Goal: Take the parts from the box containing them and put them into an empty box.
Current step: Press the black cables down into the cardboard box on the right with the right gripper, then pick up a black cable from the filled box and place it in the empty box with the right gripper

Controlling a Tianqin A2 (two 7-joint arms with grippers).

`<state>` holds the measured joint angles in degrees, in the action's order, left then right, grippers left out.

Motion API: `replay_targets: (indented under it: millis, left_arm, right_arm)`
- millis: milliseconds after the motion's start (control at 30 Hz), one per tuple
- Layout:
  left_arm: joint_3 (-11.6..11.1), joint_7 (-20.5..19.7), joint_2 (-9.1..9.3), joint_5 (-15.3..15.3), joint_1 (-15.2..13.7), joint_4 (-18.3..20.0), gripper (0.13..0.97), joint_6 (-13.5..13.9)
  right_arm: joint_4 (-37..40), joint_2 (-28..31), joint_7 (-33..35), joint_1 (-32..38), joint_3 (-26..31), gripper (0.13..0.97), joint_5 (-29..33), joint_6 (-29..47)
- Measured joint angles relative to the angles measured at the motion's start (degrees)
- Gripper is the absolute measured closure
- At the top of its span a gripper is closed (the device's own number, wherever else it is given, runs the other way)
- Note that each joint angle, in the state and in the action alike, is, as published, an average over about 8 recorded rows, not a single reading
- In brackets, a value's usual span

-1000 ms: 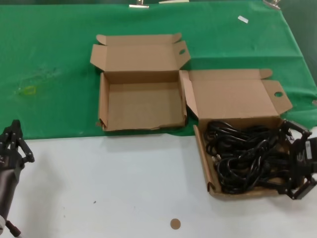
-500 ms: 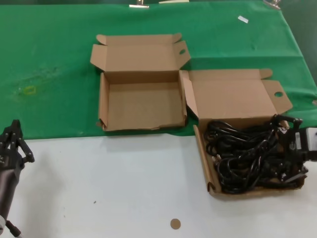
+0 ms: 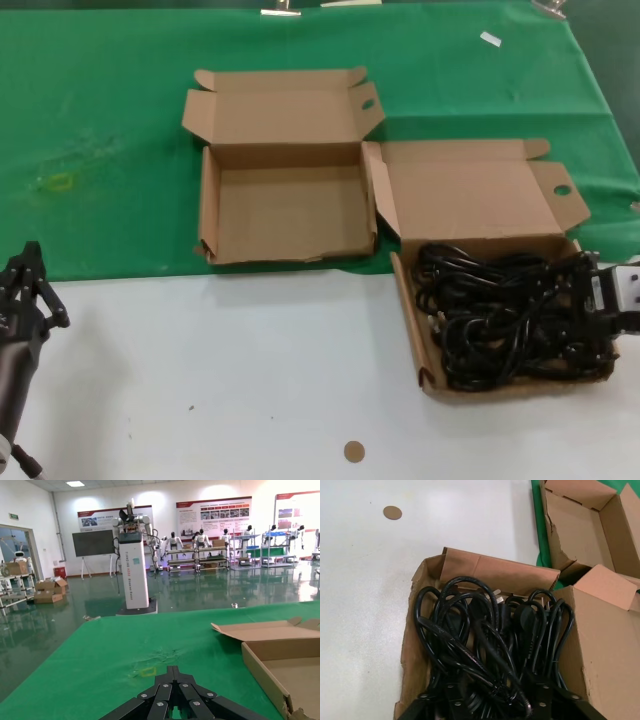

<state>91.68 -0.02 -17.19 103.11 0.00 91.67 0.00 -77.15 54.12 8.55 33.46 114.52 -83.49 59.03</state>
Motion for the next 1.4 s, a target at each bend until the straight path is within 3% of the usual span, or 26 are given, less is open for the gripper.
replay_targets:
  millis: [300,600,1000,1400]
  left_arm:
    - [0.0,0.0,0.0,0.0,0.0,0.0,0.953,0.0]
    - [0.0,0.0,0.0,0.0,0.0,0.0,0.953,0.0]
    - [0.0,0.0,0.0,0.0,0.0,0.0,0.953,0.0]
    - [0.0,0.0,0.0,0.0,0.0,0.0,0.953,0.0]
  right_arm:
    - [-0.13,0.07,-0.89,0.03,-0.53,0.735,0.81,0.63]
    - [-0.47,0.13,-1.53,0.03,-1.1,0.865,0.6,1.48]
    - [-3.17,1.35,-4.68,2.62,-2.38,0.911,-2.08,5.96]
    - [-4.62,-1.22,-9.45,11.52,-1.06,0.913,-1.25,11.21]
